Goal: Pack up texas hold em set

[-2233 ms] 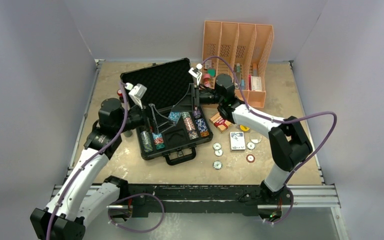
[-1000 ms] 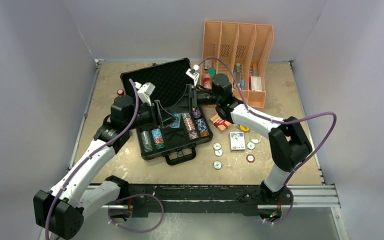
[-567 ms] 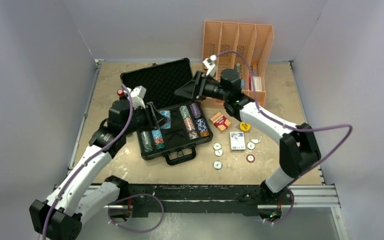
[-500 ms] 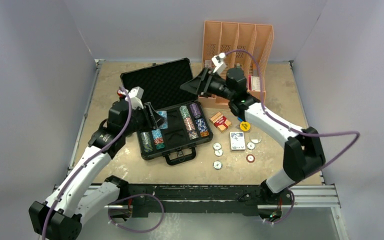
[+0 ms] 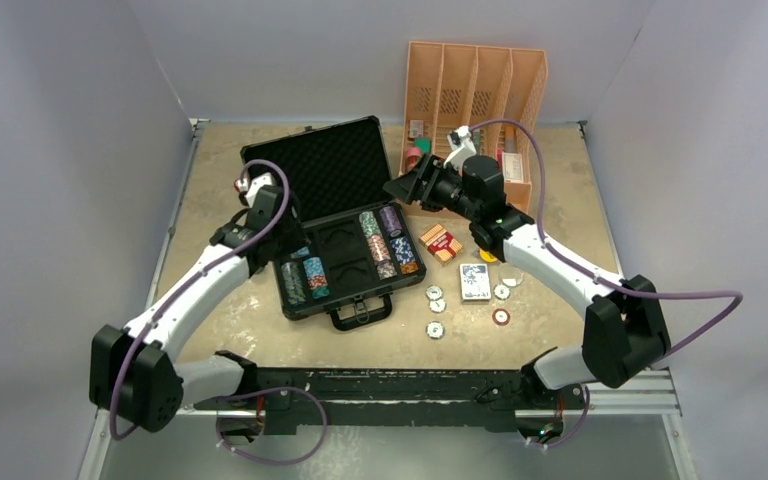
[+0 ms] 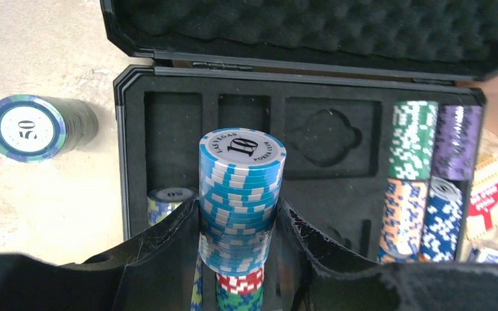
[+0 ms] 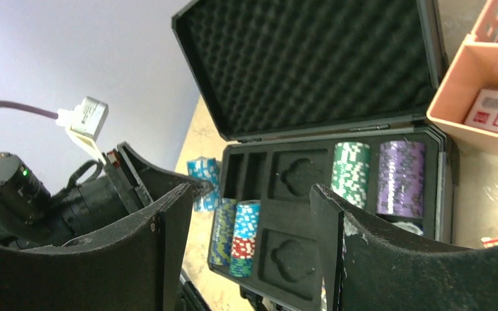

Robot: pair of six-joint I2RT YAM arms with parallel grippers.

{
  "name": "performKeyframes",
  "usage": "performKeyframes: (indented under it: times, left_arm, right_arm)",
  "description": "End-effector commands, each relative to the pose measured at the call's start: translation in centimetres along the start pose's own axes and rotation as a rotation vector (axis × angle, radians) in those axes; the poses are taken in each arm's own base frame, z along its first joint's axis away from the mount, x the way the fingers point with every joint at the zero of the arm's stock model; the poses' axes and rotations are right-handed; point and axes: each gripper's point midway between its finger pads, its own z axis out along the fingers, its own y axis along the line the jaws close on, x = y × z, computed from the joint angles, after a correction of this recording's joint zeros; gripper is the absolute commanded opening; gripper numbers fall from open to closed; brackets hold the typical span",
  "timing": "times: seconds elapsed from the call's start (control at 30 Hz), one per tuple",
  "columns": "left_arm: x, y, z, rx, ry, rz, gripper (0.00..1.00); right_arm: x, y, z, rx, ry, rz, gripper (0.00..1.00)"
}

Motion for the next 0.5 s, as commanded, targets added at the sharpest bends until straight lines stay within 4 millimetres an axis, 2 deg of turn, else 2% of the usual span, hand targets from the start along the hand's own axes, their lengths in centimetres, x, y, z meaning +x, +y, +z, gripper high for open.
performKeyframes:
  times: [0.0, 0.27, 0.47]
  left_arm:
    - [-4.8, -2.8, 0.7, 0.029, -0.145, -0.08, 0.24]
    - [-4.3, -2.7, 3.1, -0.014, -0.12, -0.066, 0.24]
    - [-2.1, -3.0, 4.6, 0.003, -0.037, -0.046, 0.24]
  right_arm:
    - [-0.4, 0.9, -0.8, -0.023, -0.009, -0.057, 0.69]
    - [-0.2, 1.1, -1.1, -0.036, -0.005, -0.075, 0.69]
    - [0.2, 0.7, -0.9, -0.034, 0.007, -0.07, 0.69]
